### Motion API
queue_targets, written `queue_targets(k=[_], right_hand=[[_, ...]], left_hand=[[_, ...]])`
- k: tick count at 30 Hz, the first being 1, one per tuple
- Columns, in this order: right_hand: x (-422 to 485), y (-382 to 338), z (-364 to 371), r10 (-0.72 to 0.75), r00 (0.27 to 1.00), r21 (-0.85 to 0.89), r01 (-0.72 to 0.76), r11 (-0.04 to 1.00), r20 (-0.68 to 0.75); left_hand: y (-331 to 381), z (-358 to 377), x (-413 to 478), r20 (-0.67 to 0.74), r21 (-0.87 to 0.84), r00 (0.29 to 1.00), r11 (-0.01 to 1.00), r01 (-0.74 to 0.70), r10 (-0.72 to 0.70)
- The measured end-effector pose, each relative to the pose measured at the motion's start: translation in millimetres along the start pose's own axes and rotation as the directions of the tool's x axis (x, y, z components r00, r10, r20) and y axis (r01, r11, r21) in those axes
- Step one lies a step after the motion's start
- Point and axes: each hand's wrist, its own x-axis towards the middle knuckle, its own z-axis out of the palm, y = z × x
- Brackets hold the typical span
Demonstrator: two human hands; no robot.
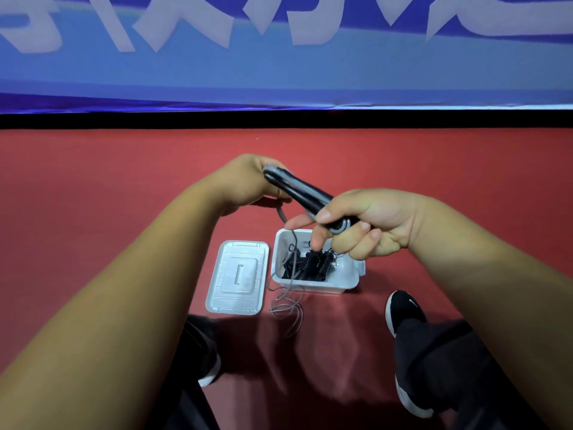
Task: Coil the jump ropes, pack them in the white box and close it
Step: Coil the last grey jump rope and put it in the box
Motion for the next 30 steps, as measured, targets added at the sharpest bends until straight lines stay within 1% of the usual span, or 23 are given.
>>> queue_targets(k=[2, 3, 4, 6, 7, 9, 11, 13, 15, 18, 20, 23, 25, 26, 28, 30], right_hand=[[1, 1, 8, 0.040, 0.999, -0.135, -0.037, 0.990, 0.025], [1, 3, 8, 0.062, 0.997, -0.161, -0.054, 0.985, 0.046], [2, 4, 8, 0.072, 0.995, -0.155, -0.061, 0.986, 0.065], [7, 7, 5, 0.044, 0.995, -0.089, -0.036, 0.995, 0.092], [10, 9, 1, 0.021, 0.997, -0.053, -0.017, 0.998, 0.070], [13, 11, -3, -0.027, 0.999, 0.007, 0.028, 1.000, -0.046], [14, 9, -2, -0.113, 0.981, 0.066, 0.124, 0.990, -0.155], [16, 5, -4, -0.189, 0.950, 0.147, 0.230, 0.962, -0.249], [16, 1, -11, -0.256, 0.902, 0.202, 0.339, 0.919, -0.349], [15, -2, -20, -0.291, 0.831, 0.235, 0.438, 0.868, -0.473], [15, -3, -25, -0.305, 0.799, 0.225, 0.471, 0.853, -0.518], [17, -4, -29, -0.339, 0.780, 0.221, 0.510, 0.831, -0.526], [17, -6, -29, -0.356, 0.786, 0.243, 0.526, 0.815, -0.504], [16, -7, -30, -0.364, 0.794, 0.265, 0.531, 0.804, -0.486], [12, -8, -30, -0.371, 0.825, 0.312, 0.518, 0.796, -0.426], [8, -7, -29, -0.357, 0.876, 0.300, 0.454, 0.839, -0.326]], left_hand=[[2, -2, 0, 0.062, -0.042, 0.997, 0.998, -0.042, 0.044], [2, -3, 0, 0.095, -0.068, 0.994, 0.996, -0.054, 0.061], [3, -4, 0, 0.119, -0.091, 0.990, 0.994, -0.059, 0.069], [5, -4, 0, 0.124, -0.092, 0.989, 0.994, -0.065, 0.076], [5, -4, 0, 0.111, -0.074, 0.991, 0.995, -0.068, 0.076], [3, -6, 1, 0.061, -0.031, 0.996, 0.997, -0.065, 0.067], [-1, -12, 2, 0.038, -0.035, 0.999, 0.999, -0.022, 0.023], [-5, -24, 1, 0.088, -0.016, 0.996, 0.999, 0.035, -0.034], [-7, -36, -2, 0.155, 0.002, 0.986, 0.998, 0.069, -0.068], [-5, -45, -9, 0.196, -0.094, 0.979, 0.993, 0.068, -0.048], [-3, -44, -11, 0.158, -0.164, 0.987, 0.986, 0.015, 0.012], [-2, -39, -9, 0.047, -0.269, 0.993, 0.959, -0.094, 0.110], [-2, -37, -9, -0.007, -0.272, 0.991, 0.953, -0.133, 0.137], [-2, -38, -10, -0.027, -0.235, 0.989, 0.961, -0.145, 0.142], [-3, -39, -12, -0.053, -0.081, 0.983, 0.981, -0.179, 0.175], [-6, -38, -11, -0.076, 0.067, 0.974, 0.975, -0.210, 0.215]])
